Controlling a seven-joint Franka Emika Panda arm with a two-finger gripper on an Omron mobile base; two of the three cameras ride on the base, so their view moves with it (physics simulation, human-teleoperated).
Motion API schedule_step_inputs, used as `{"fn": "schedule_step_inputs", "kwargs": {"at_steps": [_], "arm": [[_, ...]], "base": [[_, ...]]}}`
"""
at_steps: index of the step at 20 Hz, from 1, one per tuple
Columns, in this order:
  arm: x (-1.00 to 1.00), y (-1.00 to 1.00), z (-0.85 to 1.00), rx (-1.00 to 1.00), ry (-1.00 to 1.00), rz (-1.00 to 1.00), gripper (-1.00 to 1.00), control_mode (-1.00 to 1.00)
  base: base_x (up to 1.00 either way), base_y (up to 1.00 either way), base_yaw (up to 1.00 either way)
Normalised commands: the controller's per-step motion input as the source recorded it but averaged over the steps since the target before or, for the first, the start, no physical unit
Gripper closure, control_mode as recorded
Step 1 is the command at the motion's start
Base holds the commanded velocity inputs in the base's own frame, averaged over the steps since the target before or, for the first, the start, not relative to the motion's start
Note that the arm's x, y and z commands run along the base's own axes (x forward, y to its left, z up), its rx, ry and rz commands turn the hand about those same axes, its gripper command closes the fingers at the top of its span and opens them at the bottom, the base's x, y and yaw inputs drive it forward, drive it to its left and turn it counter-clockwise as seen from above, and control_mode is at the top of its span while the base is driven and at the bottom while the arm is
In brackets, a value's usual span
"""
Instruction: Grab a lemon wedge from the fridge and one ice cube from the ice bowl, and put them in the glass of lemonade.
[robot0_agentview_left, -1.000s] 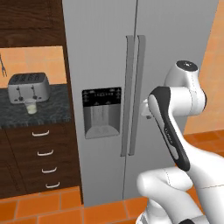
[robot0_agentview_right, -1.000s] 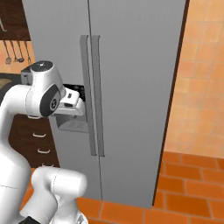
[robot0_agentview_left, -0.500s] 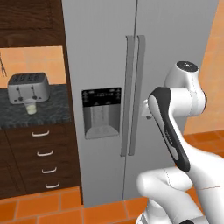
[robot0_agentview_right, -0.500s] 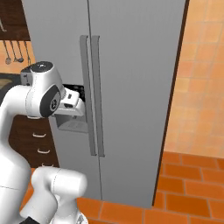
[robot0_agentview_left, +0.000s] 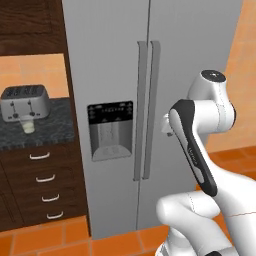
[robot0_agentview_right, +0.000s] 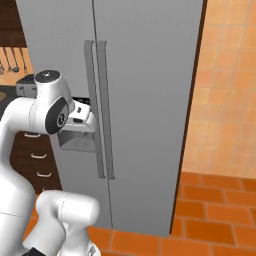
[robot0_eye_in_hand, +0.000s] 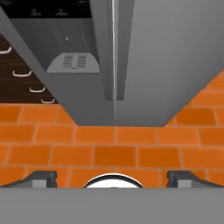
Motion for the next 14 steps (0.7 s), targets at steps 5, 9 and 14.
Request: {"fn": "schedule_step_inputs", "kwargs": {"at_steps": [5,9,14], "arm": [[0.0,0.0,0.0,0.0,0.0,0.0,-1.0,1.0],[-0.24,-0.09,0.0,0.0,0.0,-0.03,-1.0,-1.0],[-0.45,-0.13,0.0,0.01,-0.05,-0.01,-1.0,-1.0]], "base": [[-0.42,-0.34,-0.14],[-0.22,-0.08,-0.04],[0.0,0.0,0.0]]}}
